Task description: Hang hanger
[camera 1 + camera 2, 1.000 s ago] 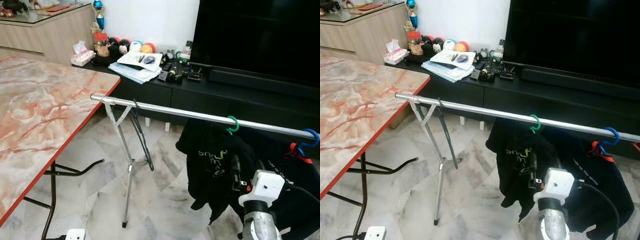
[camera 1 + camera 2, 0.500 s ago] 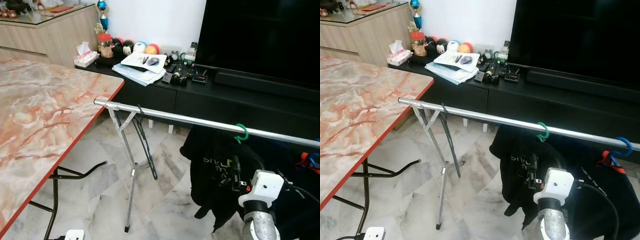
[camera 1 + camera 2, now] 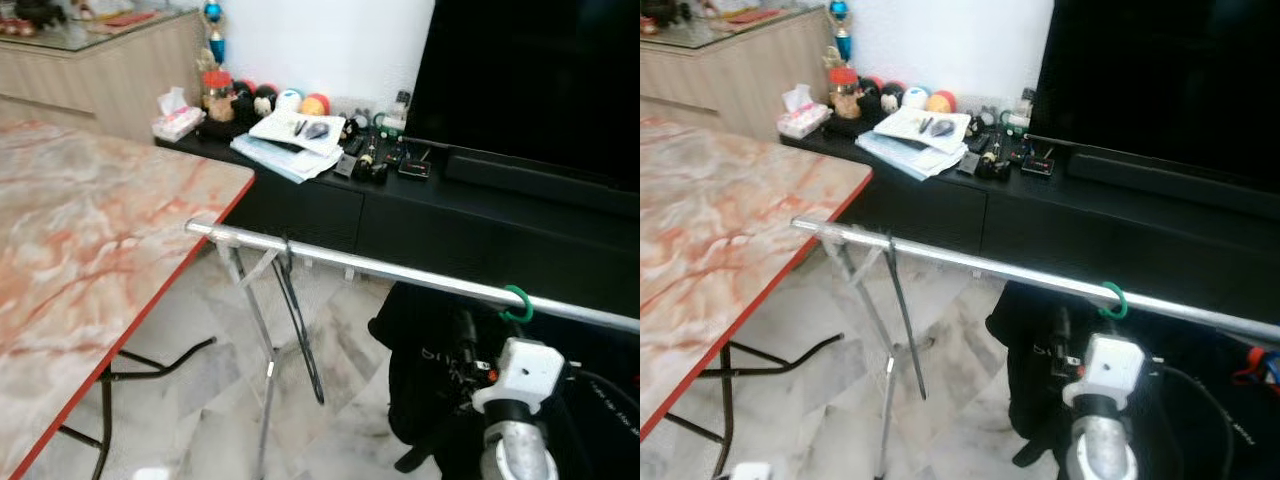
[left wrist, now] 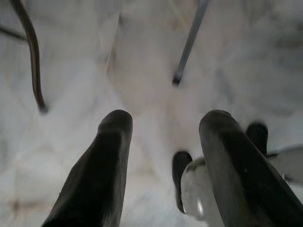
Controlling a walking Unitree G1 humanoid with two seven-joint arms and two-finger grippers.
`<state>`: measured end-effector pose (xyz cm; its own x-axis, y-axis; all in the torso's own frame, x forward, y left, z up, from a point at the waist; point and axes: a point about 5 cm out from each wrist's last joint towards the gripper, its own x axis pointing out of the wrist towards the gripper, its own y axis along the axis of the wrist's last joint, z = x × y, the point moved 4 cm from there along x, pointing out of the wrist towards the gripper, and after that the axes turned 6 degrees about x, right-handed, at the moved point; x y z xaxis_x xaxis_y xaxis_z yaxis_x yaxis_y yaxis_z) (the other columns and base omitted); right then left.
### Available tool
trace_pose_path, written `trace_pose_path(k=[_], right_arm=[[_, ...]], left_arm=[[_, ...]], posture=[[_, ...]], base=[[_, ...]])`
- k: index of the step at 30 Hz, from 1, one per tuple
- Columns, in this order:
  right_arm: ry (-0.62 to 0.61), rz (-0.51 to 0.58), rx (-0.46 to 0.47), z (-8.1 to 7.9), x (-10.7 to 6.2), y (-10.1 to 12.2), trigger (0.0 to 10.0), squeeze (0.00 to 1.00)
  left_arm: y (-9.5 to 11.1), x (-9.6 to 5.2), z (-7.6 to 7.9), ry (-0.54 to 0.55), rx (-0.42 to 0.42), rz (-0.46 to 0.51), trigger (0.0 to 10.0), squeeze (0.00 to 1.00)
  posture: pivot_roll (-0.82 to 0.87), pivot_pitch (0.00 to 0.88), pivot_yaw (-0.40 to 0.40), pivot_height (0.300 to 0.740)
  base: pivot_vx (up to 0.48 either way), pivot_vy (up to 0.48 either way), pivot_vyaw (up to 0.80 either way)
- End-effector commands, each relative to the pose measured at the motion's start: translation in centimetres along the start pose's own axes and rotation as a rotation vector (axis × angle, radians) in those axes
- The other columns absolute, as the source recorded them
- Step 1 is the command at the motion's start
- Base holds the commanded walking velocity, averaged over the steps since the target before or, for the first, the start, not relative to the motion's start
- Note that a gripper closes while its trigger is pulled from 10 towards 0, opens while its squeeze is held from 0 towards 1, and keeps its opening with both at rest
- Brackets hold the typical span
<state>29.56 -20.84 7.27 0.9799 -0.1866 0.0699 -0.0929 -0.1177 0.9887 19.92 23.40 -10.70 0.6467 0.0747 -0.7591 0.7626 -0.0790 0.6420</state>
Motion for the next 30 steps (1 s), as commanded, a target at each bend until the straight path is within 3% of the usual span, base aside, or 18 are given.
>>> trace_pose_path(k=[1,7,19,25,30], right_arm=[[0.009,0.018,0.006,-0.5,0.1,0.5,10.0,0.0],[-0.02,0.023,0.001,0.1,-0.7,0.6,10.0,0.0],[-0.103,-0.016,-0.058,3.1,-4.7,1.4,10.0,0.0],[-0.119,-0.081,-0.149,4.8,-3.5,2.0,10.0,0.0],[-0.075,-0.127,-0.164,5.8,-2.4,2.4,10.0,0.0]], left_arm=[[-1.1,-0.3,-0.6,0.012,0.009,-0.033,10.0,0.0],[-1.2,-0.3,-0.2,-0.001,0.017,-0.034,10.0,0.0],[-1.1,-0.3,0.1,-0.017,0.033,-0.031,10.0,0.0],[-1.0,-0.2,0.4,-0.03,0.049,-0.034,10.0,0.0],[-0.9,-0.2,0.5,-0.033,0.05,-0.034,10.0,0.0]], posture=[[-0.02,0.082,0.006,0.74],[-0.02,0.084,0.005,0.74],[-0.04,0.09,0.001,0.74],[-0.05,0.088,0.002,0.74],[-0.05,0.085,0.001,0.74]], base=[[0.0,0.0,0.0],[0.0,0.0,0.0],[0.0,0.0,0.0],[0.0,0.0,0.0],[0.0,0.0,0.0]])
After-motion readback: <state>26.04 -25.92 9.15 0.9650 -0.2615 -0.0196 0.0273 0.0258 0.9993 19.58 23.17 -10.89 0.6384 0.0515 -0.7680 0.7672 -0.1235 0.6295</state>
